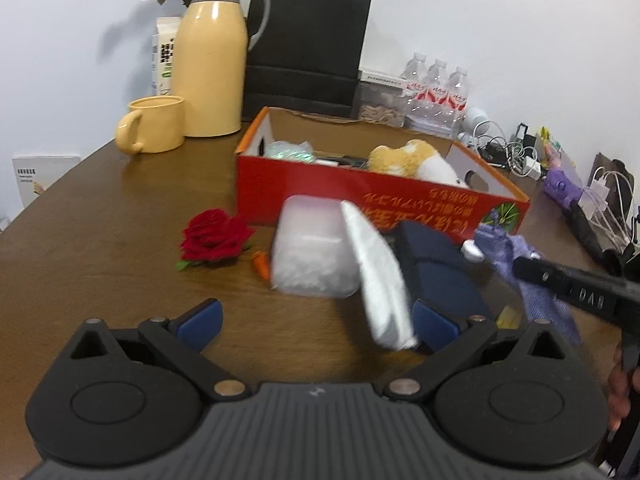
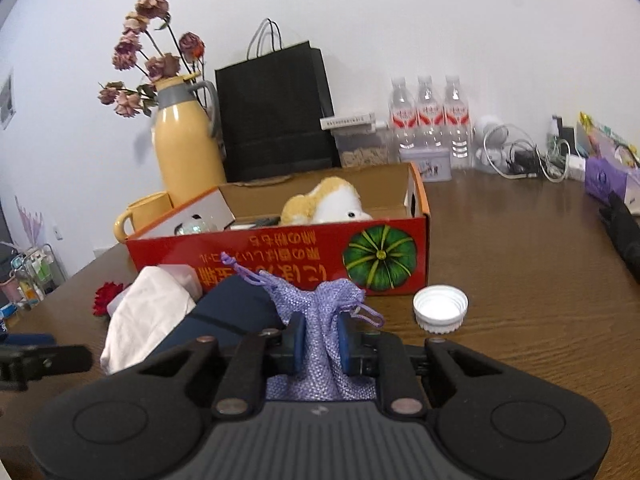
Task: Organize objects
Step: 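Grasp the white tissue with the left gripper while the right gripper holds the purple bag, then carry the purple bag and white tissue into the box and open both grippers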
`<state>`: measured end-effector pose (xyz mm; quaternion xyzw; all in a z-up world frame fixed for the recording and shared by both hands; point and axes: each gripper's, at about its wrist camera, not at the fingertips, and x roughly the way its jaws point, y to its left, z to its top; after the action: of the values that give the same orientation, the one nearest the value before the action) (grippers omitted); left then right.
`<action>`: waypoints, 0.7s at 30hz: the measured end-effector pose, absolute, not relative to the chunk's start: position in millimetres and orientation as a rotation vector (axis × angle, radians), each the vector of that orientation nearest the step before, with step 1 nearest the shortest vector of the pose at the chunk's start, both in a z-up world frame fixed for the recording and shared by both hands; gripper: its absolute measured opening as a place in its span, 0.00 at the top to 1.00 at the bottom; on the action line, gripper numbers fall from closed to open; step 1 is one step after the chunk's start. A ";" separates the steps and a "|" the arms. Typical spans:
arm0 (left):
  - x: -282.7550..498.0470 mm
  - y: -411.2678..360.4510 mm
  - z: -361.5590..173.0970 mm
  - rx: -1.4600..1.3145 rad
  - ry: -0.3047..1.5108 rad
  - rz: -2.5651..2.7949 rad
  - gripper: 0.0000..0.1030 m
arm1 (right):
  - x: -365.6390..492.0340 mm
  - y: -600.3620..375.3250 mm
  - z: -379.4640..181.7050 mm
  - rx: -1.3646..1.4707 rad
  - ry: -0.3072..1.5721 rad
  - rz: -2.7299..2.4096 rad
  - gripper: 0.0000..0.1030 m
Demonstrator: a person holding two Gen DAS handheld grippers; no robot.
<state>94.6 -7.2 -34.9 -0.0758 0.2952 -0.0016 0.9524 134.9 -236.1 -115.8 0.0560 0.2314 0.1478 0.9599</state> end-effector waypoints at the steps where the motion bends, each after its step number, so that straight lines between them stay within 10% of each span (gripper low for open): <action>1: 98.1 -9.3 -34.6 -0.162 0.599 -0.010 0.00 | 134.4 -235.9 -115.3 0.110 0.464 0.305 0.85; 8: 124.7 -15.6 -43.1 -0.271 0.639 -0.028 0.28 | 132.2 -235.0 -114.9 0.107 0.447 0.325 0.85; 13: 133.9 -12.0 -54.5 -0.385 0.690 -0.085 0.86 | 131.4 -234.4 -115.8 0.103 0.447 0.335 0.85; 21: 122.8 -9.1 -42.5 -0.394 0.622 -0.101 0.91 | 129.6 -232.4 -115.5 0.093 0.435 0.345 0.85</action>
<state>122.8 -9.1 -42.5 -0.1926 0.3038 -0.0494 0.9317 129.6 -232.4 -115.5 0.0460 0.2147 0.1701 0.9607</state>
